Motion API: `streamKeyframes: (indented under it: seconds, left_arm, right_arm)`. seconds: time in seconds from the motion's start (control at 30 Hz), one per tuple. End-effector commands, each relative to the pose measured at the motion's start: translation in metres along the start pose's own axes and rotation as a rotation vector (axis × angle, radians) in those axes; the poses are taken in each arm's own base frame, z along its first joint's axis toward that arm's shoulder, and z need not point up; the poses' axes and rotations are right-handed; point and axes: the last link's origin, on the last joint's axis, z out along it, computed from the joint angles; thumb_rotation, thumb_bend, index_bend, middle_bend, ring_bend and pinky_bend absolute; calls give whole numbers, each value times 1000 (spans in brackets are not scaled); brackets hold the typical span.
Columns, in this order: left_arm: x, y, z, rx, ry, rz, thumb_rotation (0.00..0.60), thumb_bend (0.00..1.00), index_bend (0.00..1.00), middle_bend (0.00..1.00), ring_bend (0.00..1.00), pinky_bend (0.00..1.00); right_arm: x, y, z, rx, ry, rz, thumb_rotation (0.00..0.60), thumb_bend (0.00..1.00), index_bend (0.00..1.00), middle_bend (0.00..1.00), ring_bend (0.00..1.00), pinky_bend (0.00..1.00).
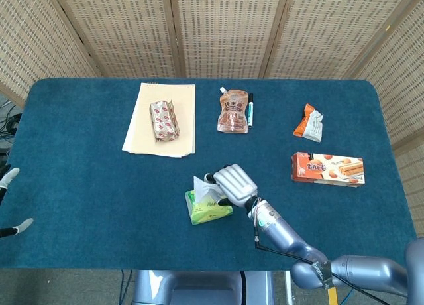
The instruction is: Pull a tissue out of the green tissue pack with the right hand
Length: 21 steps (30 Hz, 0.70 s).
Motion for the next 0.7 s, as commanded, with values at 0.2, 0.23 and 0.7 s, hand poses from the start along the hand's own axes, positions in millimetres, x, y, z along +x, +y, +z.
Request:
streamKeyframes:
  seconds: [0.2,0.23,0.7]
  left_arm:
    - [2,-2,-4,-5,10,-7,600,0,0,0,0,0]
    - [2,-2,-5,-6,12,-8,600,0,0,0,0,0]
    - [3,-3,-6,-10,16,-11,600,0,0,0,0,0]
  right_arm:
    - [64,8,-6,6,332,-50,600,750,688,707,584,449]
    - [70,10,-6,4,363,-55,600,750,688,707,584,449]
    - [100,74,1,-139,583,-196,600,730,688,707,584,449]
